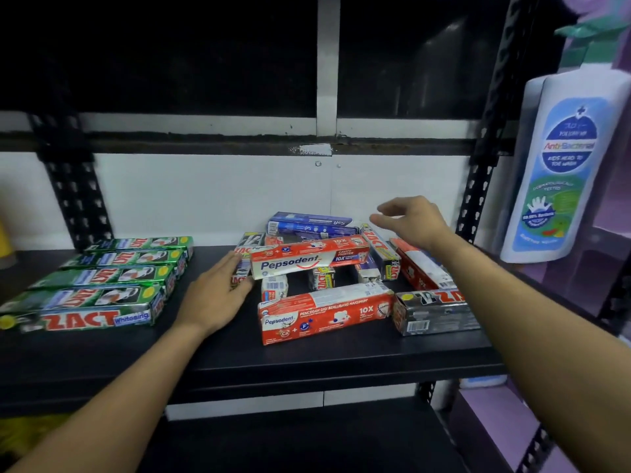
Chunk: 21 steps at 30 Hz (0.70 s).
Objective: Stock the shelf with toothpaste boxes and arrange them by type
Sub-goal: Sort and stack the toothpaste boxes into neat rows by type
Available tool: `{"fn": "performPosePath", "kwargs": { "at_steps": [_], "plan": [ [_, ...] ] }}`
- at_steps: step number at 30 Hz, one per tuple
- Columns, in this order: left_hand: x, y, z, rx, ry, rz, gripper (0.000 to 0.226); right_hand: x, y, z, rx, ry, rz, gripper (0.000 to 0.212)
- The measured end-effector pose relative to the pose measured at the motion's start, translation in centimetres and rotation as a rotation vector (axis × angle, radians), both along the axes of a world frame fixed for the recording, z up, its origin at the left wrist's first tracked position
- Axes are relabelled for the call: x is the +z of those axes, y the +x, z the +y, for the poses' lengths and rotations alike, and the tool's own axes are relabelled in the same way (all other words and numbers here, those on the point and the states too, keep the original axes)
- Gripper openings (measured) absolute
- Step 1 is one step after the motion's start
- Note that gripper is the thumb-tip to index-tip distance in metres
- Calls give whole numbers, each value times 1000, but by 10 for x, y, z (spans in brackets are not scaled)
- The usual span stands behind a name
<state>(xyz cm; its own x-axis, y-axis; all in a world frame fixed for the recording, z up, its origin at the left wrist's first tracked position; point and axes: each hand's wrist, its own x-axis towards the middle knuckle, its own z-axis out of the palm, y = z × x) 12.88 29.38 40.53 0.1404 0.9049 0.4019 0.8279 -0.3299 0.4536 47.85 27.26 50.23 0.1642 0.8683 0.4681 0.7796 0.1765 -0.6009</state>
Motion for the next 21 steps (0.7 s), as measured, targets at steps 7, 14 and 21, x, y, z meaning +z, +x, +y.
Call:
{"fn": "performPosePath", "kwargs": {
  "at_steps": [7, 14, 21],
  "plan": [
    [7, 2, -9, 0, 48, -159, 42, 6, -37, 63, 56, -204, -135, 67],
    [4, 2, -4, 25, 29, -87, 55, -6, -33, 81, 152, -277, -173, 67],
    [2, -1, 0, 31, 19, -80, 57, 10, -15, 51, 75, -109, -248, 57]
  ]
}}
